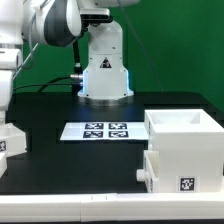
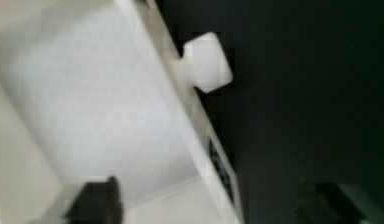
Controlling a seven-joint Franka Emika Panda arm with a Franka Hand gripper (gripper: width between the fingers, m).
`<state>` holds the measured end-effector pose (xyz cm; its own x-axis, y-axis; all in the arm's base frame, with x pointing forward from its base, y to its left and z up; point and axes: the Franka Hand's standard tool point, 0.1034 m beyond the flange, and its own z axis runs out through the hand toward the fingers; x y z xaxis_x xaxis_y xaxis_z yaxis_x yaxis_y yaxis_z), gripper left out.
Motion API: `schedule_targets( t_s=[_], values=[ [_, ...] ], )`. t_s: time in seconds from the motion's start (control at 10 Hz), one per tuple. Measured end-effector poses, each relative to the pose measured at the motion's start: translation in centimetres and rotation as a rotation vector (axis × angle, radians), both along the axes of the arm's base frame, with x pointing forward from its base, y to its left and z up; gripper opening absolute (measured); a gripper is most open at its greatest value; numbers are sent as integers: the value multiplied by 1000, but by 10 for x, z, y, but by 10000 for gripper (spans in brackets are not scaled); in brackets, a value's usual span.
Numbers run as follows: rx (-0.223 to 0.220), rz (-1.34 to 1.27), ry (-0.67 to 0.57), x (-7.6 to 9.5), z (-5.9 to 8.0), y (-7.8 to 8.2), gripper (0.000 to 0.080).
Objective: Assemble drawer
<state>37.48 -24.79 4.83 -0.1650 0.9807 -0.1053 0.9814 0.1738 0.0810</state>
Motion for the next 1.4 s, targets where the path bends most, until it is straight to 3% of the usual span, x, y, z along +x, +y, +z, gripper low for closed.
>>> schedule_targets(
  t_s=[0.1, 0.3, 0.4, 0.9, 1.2, 1.4],
  values=[
    [4, -70, -10, 0, 2, -2, 590],
    [46, -320, 4, 7, 1, 9, 638],
    [54, -350, 27, 13, 4, 8, 638],
    [30, -93, 53, 10, 3, 4, 649],
    [68, -408, 20, 15, 10, 9, 649],
    [132, -703, 65, 19, 9, 11, 649]
  ],
)
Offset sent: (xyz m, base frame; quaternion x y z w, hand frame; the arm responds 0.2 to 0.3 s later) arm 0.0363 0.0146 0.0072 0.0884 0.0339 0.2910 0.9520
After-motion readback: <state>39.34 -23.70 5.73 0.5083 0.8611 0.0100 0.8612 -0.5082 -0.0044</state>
